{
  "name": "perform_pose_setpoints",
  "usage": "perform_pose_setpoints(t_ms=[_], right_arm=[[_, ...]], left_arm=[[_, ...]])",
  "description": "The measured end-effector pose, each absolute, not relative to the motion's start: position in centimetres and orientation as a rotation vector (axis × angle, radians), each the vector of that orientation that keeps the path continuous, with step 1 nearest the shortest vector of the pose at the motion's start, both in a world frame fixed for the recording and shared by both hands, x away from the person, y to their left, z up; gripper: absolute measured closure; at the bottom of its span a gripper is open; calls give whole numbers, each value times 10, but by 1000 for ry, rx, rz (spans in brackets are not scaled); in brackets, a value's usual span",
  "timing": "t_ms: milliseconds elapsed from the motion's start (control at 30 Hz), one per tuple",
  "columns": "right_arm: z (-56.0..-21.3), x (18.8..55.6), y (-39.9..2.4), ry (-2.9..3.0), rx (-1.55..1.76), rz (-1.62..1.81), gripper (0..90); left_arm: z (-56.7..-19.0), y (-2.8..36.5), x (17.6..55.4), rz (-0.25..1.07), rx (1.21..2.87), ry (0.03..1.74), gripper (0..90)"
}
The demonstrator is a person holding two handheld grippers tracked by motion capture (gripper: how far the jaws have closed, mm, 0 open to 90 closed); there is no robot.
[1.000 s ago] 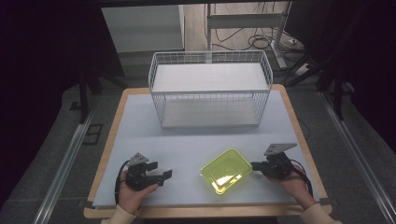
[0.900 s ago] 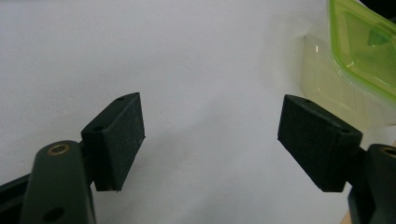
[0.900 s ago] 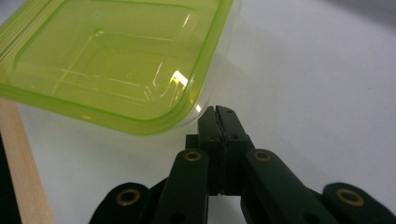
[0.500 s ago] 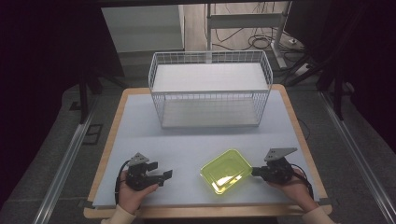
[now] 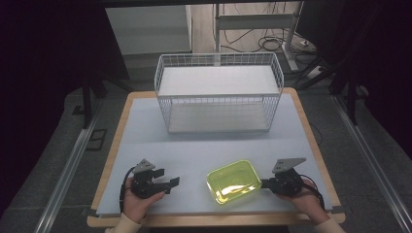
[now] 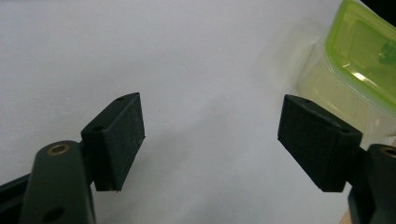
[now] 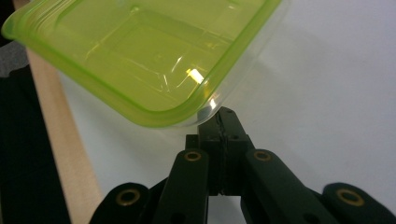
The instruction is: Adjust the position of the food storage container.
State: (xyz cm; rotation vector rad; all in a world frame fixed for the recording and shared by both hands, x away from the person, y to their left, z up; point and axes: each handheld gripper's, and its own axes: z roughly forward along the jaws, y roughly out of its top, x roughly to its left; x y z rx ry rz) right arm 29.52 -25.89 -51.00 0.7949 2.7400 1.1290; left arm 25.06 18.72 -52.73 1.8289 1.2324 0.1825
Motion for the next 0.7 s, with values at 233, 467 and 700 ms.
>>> perform_pose_setpoints(t_ms=[233,467,700], right_arm=[[-510,284,-252,2763,757,1080,900],[-510,276,-240,2784,726,1033,900],[-504,274,-249,2768,730,1053,900]], left_arm=[[-527,187,250,181,1829,1233,222],[-527,187,251,179,1829,1233,222],[-527,188,250,178,1823,1235,222]])
